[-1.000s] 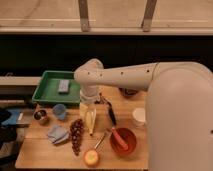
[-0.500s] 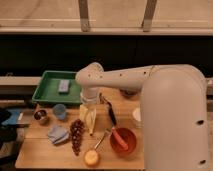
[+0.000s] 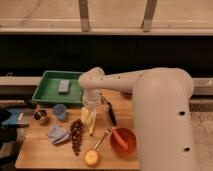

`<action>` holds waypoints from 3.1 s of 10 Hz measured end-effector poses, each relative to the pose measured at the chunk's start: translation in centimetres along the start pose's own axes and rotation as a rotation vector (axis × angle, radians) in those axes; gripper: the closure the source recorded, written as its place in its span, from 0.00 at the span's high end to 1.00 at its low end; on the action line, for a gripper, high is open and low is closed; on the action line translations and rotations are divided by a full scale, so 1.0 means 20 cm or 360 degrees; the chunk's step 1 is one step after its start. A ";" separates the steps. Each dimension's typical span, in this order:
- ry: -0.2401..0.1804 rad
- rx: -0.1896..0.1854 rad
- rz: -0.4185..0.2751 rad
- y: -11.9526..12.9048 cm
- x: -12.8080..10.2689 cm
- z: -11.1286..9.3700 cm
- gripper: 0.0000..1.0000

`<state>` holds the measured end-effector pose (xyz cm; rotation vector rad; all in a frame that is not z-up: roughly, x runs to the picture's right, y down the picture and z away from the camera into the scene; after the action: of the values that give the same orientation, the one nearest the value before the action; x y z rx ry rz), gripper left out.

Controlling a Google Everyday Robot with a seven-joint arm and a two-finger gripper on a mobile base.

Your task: Place banana in metal cup

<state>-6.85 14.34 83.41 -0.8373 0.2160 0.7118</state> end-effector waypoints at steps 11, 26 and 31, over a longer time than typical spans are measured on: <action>0.0121 -0.0036 0.0045 -0.04 0.01 0.20 0.25; -0.0494 0.0154 -0.0013 -0.16 -0.13 -0.62 0.00; -0.0685 0.0249 -0.0168 -0.13 -0.39 -0.87 0.00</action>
<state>-9.31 -3.49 76.92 -0.5266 -0.1566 0.7482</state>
